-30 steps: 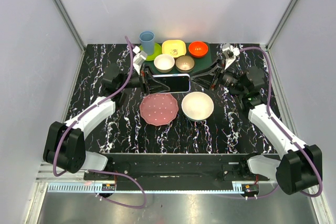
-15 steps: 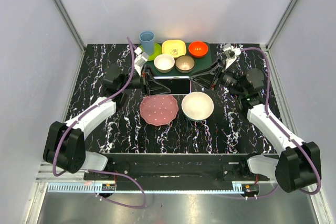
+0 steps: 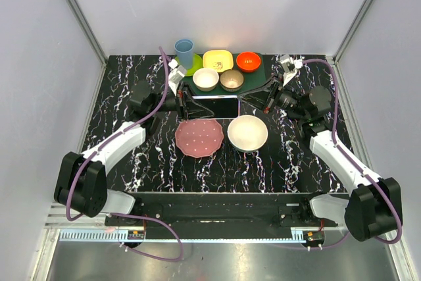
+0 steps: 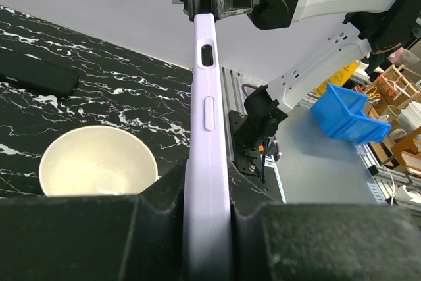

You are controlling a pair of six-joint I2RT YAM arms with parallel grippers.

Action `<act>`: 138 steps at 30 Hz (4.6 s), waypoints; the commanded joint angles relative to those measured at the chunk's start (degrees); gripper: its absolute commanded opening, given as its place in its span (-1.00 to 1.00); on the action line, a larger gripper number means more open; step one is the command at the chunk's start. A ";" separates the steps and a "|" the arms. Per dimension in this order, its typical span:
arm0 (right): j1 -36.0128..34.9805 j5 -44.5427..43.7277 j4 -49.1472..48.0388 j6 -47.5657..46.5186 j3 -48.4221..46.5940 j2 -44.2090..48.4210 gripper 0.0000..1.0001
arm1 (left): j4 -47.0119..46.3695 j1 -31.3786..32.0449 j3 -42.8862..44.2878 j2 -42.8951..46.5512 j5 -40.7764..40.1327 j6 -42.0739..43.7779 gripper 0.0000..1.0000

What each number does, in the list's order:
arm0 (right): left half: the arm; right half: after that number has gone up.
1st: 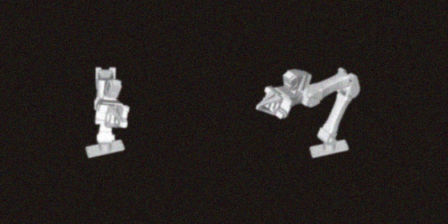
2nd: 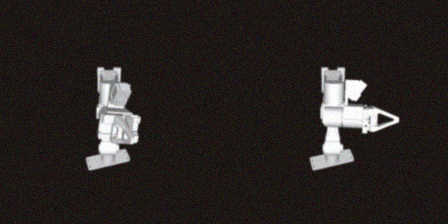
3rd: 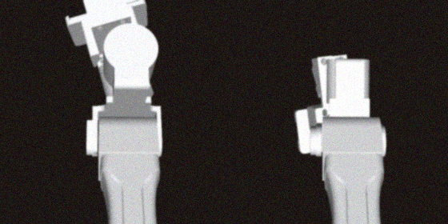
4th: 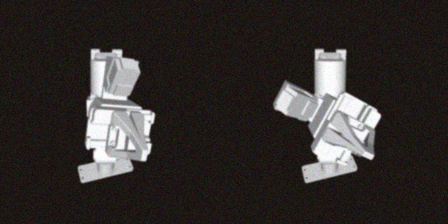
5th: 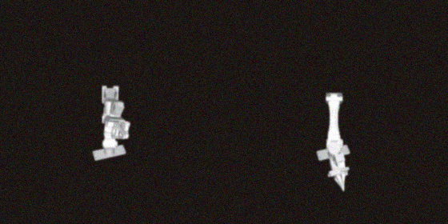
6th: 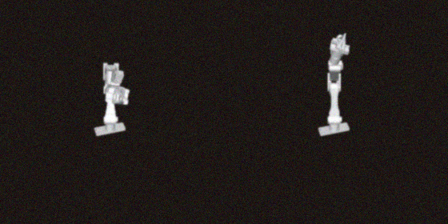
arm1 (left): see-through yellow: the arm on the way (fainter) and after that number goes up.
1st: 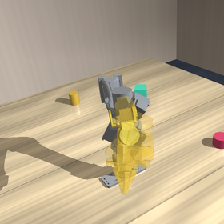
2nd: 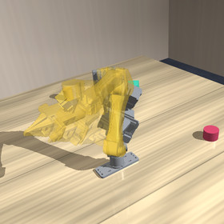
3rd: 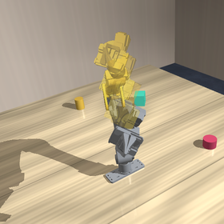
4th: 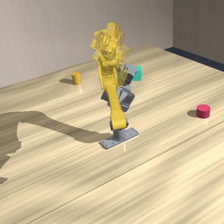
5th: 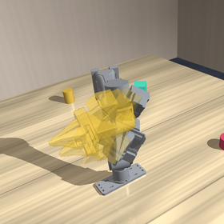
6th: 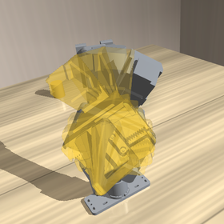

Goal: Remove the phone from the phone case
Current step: Remove the phone case from the phone.

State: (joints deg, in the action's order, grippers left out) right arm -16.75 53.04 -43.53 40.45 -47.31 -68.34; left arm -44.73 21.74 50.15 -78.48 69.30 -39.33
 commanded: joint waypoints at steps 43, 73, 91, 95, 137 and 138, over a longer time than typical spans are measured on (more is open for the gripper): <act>2.25 1.18 -3.31 1.74 -0.42 1.63 -0.14 | -5.73 0.41 -0.14 1.75 -0.83 1.97 -1.00; 1.11 6.29 3.79 -8.53 -1.64 1.54 -0.09 | -6.95 -1.26 -0.49 1.92 -3.38 0.22 -1.00; -1.26 3.22 11.80 -16.36 -3.05 -0.22 -0.08 | -15.30 -2.66 -1.55 1.66 -2.06 -6.55 -1.00; -1.44 2.07 11.80 -16.36 -2.96 -0.40 -0.08 | -15.56 -2.66 -1.64 1.57 -1.97 -6.72 -1.00; -3.20 -25.78 25.07 -26.73 -6.92 -3.56 -0.16 | -23.56 -2.40 -2.43 0.52 -0.65 -12.52 -1.00; -3.20 -26.31 25.33 -27.08 -7.01 -3.56 -0.16 | -23.56 -2.40 -2.43 0.52 -0.57 -12.44 -1.00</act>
State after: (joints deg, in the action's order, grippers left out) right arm -20.88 38.61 -21.52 17.91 -52.95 -70.41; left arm -57.06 17.78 46.33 -80.20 61.82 -49.28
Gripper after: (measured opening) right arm 0.423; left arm 0.173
